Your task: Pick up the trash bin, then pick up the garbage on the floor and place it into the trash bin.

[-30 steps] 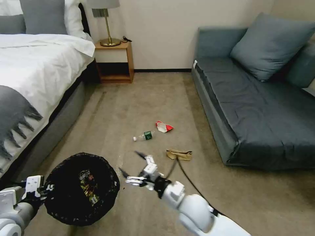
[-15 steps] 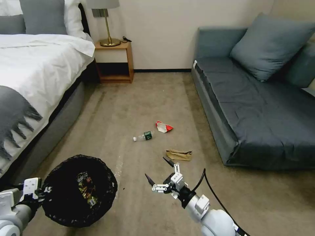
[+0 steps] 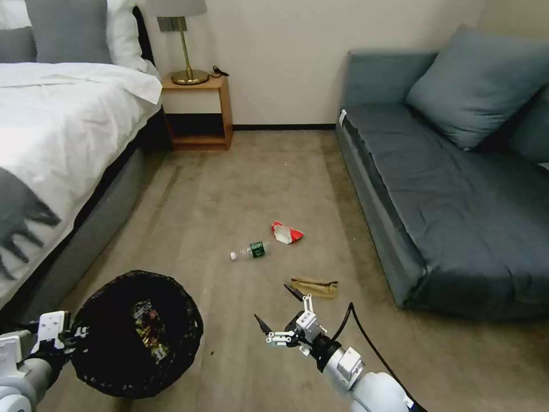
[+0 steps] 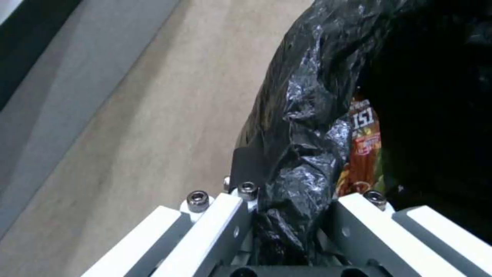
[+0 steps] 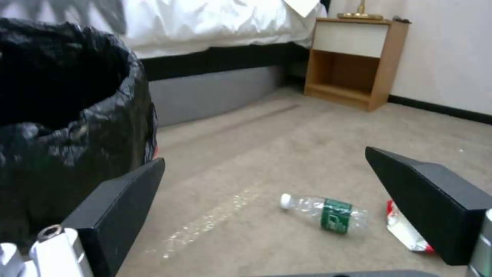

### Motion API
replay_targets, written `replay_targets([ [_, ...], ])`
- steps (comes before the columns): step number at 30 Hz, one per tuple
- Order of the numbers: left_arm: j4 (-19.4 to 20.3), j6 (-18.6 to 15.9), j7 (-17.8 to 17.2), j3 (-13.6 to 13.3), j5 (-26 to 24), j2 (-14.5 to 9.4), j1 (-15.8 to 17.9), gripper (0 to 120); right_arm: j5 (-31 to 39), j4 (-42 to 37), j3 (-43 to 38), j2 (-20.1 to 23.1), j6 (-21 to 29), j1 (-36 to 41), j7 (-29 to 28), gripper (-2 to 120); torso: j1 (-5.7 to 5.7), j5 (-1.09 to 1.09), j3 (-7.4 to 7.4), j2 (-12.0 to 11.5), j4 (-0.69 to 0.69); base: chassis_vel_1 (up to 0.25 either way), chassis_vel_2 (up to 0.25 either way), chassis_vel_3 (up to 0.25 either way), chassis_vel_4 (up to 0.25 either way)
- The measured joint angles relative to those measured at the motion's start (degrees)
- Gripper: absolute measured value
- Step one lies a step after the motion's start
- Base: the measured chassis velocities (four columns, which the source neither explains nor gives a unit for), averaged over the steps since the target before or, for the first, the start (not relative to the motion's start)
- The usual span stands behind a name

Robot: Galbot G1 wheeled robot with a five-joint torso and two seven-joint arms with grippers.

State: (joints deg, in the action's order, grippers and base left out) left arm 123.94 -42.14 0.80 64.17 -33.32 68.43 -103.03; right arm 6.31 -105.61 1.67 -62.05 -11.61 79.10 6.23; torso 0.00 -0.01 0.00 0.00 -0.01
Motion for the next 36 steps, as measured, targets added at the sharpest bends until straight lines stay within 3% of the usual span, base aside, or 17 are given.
replay_targets([
  [11,-1.08,0.00,-0.01,-0.15,0.08,0.00,0.22,3,-0.38,3.68,0.70,0.95,1.60,-0.79,-0.55,100,0.00,0.00,0.00,0.00,0.00,-0.161,0.178,0.171,-0.173],
  [20,-2.27,0.19,0.05,-0.15,0.11,-0.20,0.33,3,-0.95,6.41,0.30,2.46,7.36,-1.81,0.24,100,0.00,0.02,0.00,0.00,0.02,-0.190,0.189,0.188,-0.185],
  [28,-3.40,0.35,0.07,-0.35,0.20,-0.26,0.69,3,0.24,12.70,-2.49,7.10,16.10,-3.64,8.65,100,0.00,0.02,0.00,0.00,0.02,-0.067,0.074,0.056,-0.074],
  [36,-3.75,0.50,0.08,-0.19,0.29,-0.18,0.56,3,0.60,19.42,-2.16,8.77,16.96,-7.09,13.64,100,0.00,0.01,0.00,0.00,0.00,0.000,0.000,0.000,0.000],
])
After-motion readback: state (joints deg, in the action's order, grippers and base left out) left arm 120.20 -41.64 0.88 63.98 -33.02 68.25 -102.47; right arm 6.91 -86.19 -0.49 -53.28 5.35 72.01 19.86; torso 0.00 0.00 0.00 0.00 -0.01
